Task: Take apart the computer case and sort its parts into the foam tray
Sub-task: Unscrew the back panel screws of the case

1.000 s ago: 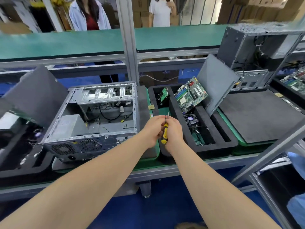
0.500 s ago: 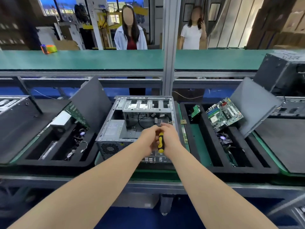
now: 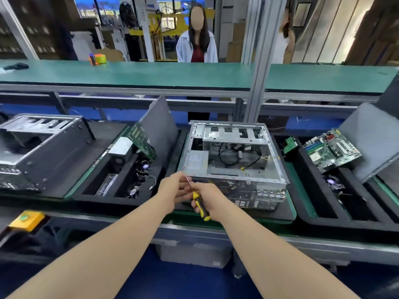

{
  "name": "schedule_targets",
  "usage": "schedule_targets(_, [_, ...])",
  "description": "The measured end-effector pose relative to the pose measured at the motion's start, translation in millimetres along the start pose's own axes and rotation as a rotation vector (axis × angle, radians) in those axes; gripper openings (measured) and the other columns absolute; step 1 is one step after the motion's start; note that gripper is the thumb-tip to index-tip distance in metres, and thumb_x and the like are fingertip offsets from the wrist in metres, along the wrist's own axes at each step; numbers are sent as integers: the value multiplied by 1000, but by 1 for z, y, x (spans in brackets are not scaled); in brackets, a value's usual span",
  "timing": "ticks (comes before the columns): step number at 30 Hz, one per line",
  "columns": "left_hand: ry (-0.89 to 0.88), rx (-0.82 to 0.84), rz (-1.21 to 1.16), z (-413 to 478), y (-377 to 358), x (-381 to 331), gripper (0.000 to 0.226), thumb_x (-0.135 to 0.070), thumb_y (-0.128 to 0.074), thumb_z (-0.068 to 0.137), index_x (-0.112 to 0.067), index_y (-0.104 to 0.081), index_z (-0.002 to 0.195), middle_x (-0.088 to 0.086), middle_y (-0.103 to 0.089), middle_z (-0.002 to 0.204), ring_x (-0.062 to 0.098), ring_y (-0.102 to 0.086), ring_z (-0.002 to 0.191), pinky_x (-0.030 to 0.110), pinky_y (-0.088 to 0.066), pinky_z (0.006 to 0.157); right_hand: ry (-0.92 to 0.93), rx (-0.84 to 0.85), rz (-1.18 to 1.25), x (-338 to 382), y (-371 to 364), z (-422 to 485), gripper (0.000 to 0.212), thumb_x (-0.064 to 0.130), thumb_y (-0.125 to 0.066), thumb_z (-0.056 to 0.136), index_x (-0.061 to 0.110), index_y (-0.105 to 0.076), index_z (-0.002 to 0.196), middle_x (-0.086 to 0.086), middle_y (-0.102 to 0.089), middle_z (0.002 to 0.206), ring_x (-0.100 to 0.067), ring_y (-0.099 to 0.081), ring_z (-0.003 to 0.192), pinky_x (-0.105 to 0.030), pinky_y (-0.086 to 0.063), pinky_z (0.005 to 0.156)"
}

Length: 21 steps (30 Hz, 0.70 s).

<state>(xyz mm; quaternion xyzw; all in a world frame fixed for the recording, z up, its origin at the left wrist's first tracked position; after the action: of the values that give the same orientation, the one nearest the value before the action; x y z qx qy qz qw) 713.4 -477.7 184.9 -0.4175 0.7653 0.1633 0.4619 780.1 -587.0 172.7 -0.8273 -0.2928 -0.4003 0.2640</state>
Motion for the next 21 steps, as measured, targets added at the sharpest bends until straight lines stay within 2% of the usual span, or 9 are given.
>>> schedule_targets(4, [96,29,72,10,25,23,13,-10,-69,92,0,-72,100,12,-73,81,20,-67,54,28,-58,49,-108,-15,-32,-28,-19,5,24,23,-54,106,9,-66,91,-5,-63,64,-15,-48,49,-24,-35,43])
schedule_targets(8, [160,89,126,17,38,45,9,-7,-62,96,-1,-68,94,10,-70,77,20,-63,62,30,-58,49,-161,-78,-17,-54,-27,7,31,23,-47,109,10,-65,88,-7,-60,71,-16,-49,53,-26,-39,47])
schedule_targets(10, [171,122,131,22,40,54,9,-5,-59,99,-2,-67,102,10,-71,84,21,-64,68,35,-62,59,-169,-113,8,-65,-28,7,24,18,-47,108,7,-65,96,-9,-58,73,-16,-50,54,-26,-41,48])
schedule_targets(12, [190,166,143,26,42,63,18,1,-57,99,-3,-65,114,14,-73,99,24,-67,78,36,-60,69,-172,-145,37,-77,-28,9,19,12,-46,108,5,-63,104,-10,-60,74,-16,-53,55,-26,-44,49])
schedule_targets(15, [225,208,142,29,45,74,29,3,-60,97,-2,-64,125,15,-72,114,21,-67,79,31,-60,62,-164,-178,90,-91,-30,13,24,9,-44,109,-2,-65,113,-15,-65,82,-19,-60,57,-29,-51,54])
schedule_targets(19, [259,208,112,37,47,79,33,2,-61,97,-4,-64,130,10,-73,110,18,-67,73,26,-53,50,-168,-166,141,-101,-33,20,27,15,-42,110,2,-65,115,-14,-66,86,-24,-65,67,-35,-60,64])
schedule_targets(21, [256,203,105,44,47,79,35,2,-63,96,-6,-64,130,11,-74,112,19,-67,76,29,-54,56,-164,-159,128,-102,-32,25,29,17,-41,111,2,-65,117,-14,-66,90,-25,-68,70,-37,-62,65])
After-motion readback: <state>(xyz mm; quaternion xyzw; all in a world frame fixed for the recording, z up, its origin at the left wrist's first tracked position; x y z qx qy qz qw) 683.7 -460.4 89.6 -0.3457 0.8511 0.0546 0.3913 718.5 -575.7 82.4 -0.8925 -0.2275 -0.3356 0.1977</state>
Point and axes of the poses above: each hand's wrist, its own z-axis towards the middle knuckle, its own y-axis out of the back of the hand, x = y × z, the point moved 2 cm from there along z, towards the middle knuckle
